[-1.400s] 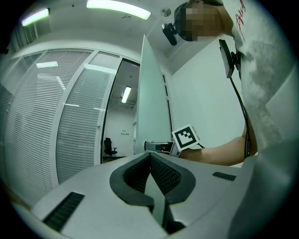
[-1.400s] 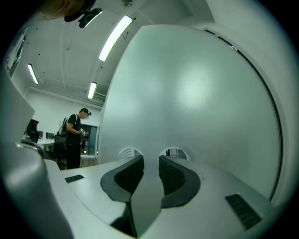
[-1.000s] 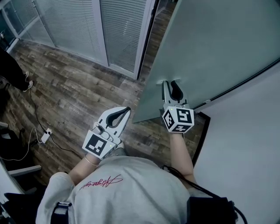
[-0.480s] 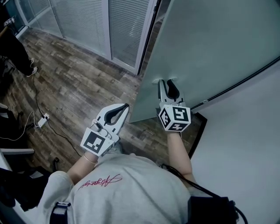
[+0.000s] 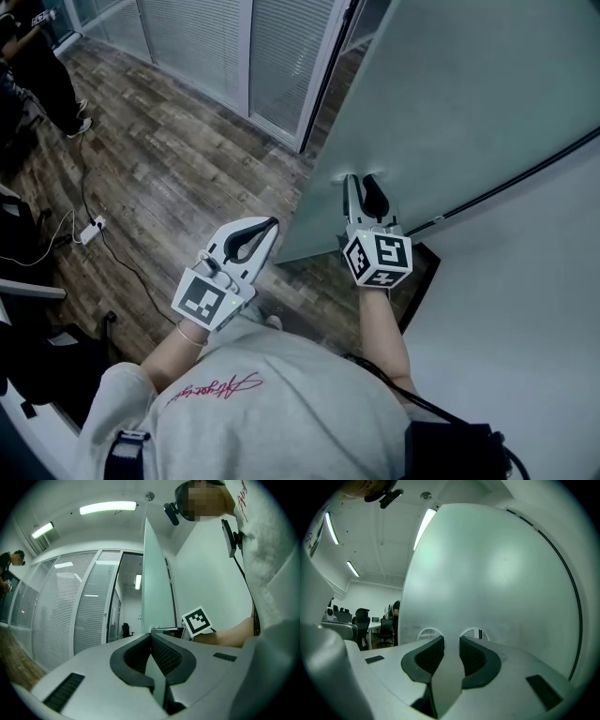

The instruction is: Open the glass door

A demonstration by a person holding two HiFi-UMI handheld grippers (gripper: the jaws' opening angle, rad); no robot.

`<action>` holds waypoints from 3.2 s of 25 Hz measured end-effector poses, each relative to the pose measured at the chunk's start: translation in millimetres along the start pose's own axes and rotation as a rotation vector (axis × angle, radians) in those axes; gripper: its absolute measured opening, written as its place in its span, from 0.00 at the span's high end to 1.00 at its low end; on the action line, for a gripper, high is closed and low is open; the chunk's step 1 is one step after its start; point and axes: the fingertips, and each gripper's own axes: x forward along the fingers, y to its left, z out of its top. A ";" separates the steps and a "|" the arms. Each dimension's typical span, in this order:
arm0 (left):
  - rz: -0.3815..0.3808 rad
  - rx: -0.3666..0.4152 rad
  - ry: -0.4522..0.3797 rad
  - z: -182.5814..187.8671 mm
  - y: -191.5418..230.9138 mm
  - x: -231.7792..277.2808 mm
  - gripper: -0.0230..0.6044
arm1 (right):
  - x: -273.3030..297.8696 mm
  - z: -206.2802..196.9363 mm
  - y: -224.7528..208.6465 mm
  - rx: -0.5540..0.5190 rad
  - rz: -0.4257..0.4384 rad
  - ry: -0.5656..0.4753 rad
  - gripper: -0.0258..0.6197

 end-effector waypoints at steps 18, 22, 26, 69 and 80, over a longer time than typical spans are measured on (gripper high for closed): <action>-0.245 -0.047 0.048 -13.6 -56.9 -28.0 0.94 | -86.9 1.8 3.8 -0.006 0.078 -0.002 0.79; -0.290 -0.025 0.046 -10.7 -76.5 -24.9 0.94 | -106.6 -1.9 1.3 -0.003 0.092 -0.002 0.79; -0.296 -0.016 0.031 -4.6 -96.3 -21.5 0.94 | -130.9 0.1 3.8 -0.003 0.120 -0.007 0.79; -0.466 0.015 0.009 8.6 -297.2 31.4 0.94 | -367.8 -0.3 -47.6 0.036 0.402 -0.051 0.79; -0.504 0.014 0.000 11.9 -332.6 40.9 0.94 | -409.4 4.4 -73.9 0.041 0.422 -0.053 0.79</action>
